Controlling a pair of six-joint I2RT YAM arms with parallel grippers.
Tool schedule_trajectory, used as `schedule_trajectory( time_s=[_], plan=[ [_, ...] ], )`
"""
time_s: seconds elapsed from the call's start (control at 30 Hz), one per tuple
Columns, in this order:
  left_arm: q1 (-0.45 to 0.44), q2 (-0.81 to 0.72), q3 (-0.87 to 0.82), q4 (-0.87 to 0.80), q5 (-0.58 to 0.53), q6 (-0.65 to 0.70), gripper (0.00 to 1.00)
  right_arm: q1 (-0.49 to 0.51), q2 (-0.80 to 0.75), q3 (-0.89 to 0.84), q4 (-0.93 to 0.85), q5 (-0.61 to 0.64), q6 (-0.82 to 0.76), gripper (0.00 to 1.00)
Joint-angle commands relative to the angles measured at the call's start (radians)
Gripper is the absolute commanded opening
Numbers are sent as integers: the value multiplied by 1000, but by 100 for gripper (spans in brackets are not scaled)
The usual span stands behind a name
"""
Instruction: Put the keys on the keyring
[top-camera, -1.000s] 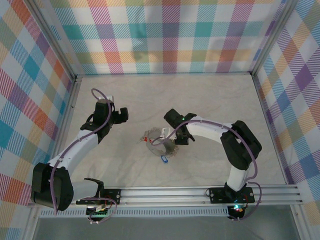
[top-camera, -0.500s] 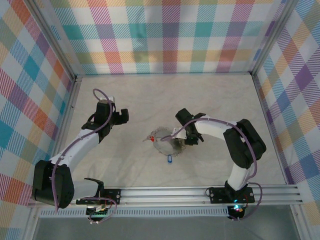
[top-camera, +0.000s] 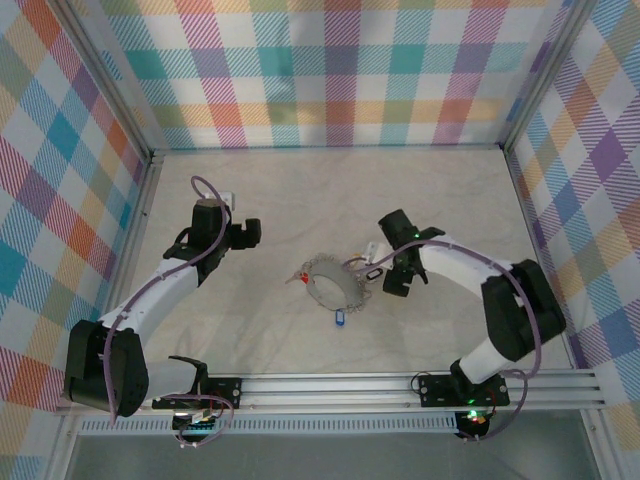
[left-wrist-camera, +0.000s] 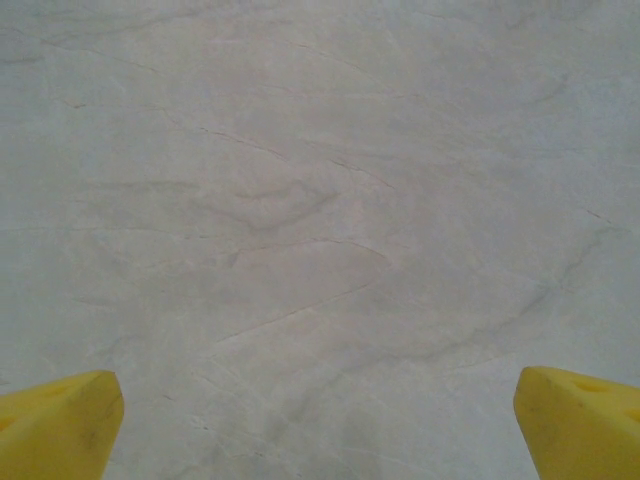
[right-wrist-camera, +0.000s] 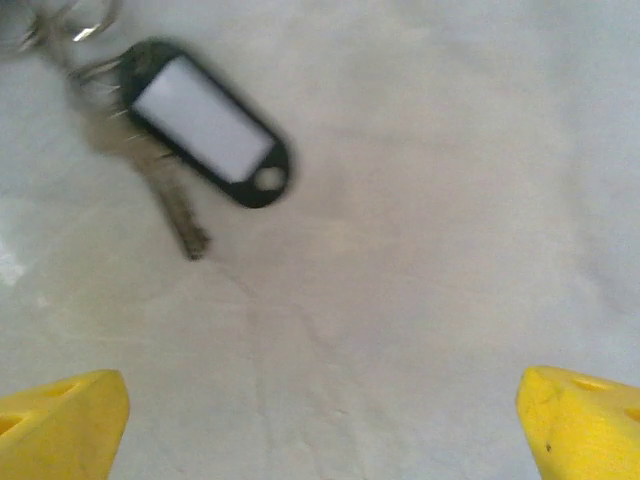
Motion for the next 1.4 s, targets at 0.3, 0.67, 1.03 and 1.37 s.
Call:
schedule_trajectory(
  time_s=[0.3, 0.67, 1.03, 1.37],
  plan=[
    [17, -262, 3, 40, -8, 204, 100, -147, -603, -199, 606, -125, 526, 100],
    [19, -159, -141, 240, -63, 156, 100, -253, -760, -595, 968, -65, 782, 100],
    [37, 142, -322, 689, -110, 169, 100, -432, -332, -734, 1394, -219, 812, 100],
    [131, 306, -410, 976, 2, 114, 100, -488, -3, -599, 1483, -302, 843, 100]
  ],
)
